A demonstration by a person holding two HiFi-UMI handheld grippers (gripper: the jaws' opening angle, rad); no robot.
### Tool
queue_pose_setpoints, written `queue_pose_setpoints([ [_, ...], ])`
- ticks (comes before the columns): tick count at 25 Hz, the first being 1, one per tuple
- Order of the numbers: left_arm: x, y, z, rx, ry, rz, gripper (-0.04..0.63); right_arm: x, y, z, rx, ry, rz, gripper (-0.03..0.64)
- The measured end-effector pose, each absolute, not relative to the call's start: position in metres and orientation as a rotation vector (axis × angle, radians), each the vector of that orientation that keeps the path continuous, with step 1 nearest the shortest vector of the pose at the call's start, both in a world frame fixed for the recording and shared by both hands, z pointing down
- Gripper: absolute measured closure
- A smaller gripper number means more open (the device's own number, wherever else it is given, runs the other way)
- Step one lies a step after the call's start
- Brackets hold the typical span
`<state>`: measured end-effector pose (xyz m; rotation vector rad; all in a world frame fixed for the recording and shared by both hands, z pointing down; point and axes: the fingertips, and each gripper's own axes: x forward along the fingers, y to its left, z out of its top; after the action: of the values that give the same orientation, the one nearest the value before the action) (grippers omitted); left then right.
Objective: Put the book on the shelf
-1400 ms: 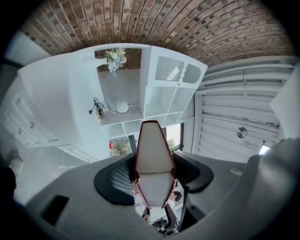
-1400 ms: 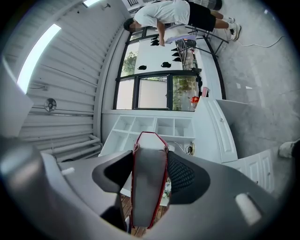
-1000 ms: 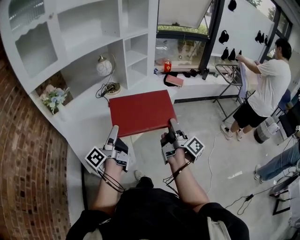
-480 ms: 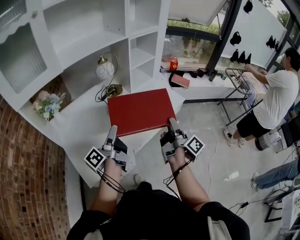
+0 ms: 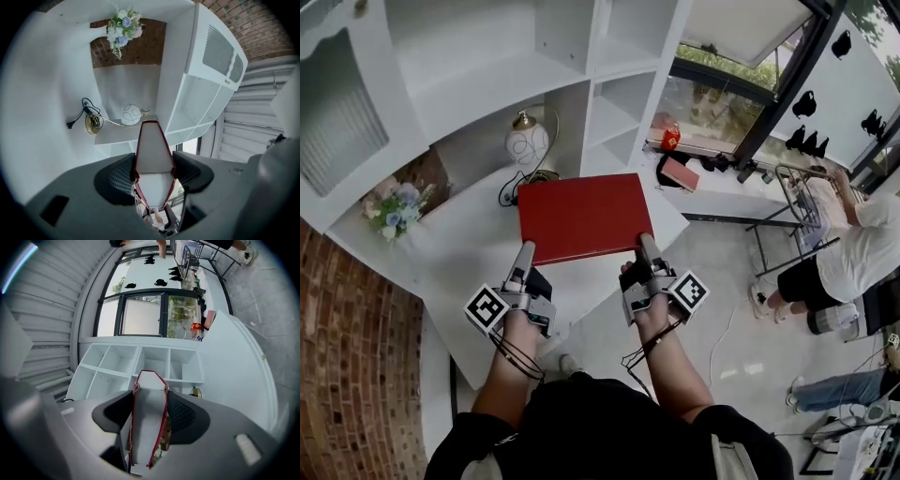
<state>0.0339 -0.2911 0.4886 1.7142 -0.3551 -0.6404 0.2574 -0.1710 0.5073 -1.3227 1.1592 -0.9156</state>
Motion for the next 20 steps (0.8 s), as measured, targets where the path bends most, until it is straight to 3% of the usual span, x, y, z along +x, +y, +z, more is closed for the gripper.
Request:
queue_pose_setpoints([
  [20, -0.014, -0.342, 0.479, 1.67, -0.441, -0.794, 0.344, 0.226, -0.266, 0.484, -1.256, 1.323, -0.99, 0.38],
])
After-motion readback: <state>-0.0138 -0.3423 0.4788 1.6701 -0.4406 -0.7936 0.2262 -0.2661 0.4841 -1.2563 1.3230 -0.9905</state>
